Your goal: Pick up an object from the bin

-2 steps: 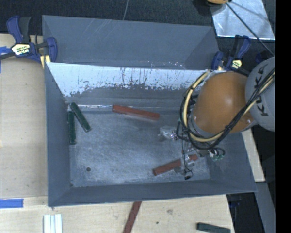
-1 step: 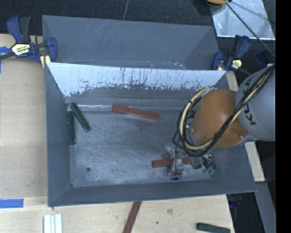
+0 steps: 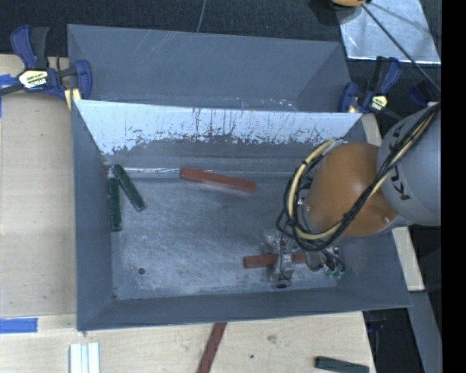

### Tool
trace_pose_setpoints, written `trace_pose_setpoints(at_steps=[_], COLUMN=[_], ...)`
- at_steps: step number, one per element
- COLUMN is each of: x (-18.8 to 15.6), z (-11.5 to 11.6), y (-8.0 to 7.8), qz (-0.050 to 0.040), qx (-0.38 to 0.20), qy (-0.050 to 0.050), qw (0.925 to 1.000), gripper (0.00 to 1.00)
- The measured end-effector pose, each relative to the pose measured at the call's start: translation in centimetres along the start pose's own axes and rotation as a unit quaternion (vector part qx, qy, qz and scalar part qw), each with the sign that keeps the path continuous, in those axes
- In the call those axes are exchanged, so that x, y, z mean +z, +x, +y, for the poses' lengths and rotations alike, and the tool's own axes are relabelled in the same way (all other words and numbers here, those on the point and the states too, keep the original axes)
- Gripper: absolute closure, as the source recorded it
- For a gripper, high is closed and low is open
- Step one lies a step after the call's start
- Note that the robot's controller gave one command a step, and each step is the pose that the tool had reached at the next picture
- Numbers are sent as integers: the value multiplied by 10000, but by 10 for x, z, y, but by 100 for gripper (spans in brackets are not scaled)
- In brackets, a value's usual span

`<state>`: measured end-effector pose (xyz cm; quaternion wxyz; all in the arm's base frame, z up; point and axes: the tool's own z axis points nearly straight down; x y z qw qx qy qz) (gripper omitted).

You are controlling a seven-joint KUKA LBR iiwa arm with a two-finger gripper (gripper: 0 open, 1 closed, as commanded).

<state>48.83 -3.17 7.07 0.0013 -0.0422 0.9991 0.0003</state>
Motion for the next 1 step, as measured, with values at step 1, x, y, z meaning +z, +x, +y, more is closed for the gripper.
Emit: trace_pose_setpoints(at_steps=[1], x=[-178], z=[-19], y=[-26], qz=[-7], qx=[101], qy=[7], qw=[9999], gripper=[100])
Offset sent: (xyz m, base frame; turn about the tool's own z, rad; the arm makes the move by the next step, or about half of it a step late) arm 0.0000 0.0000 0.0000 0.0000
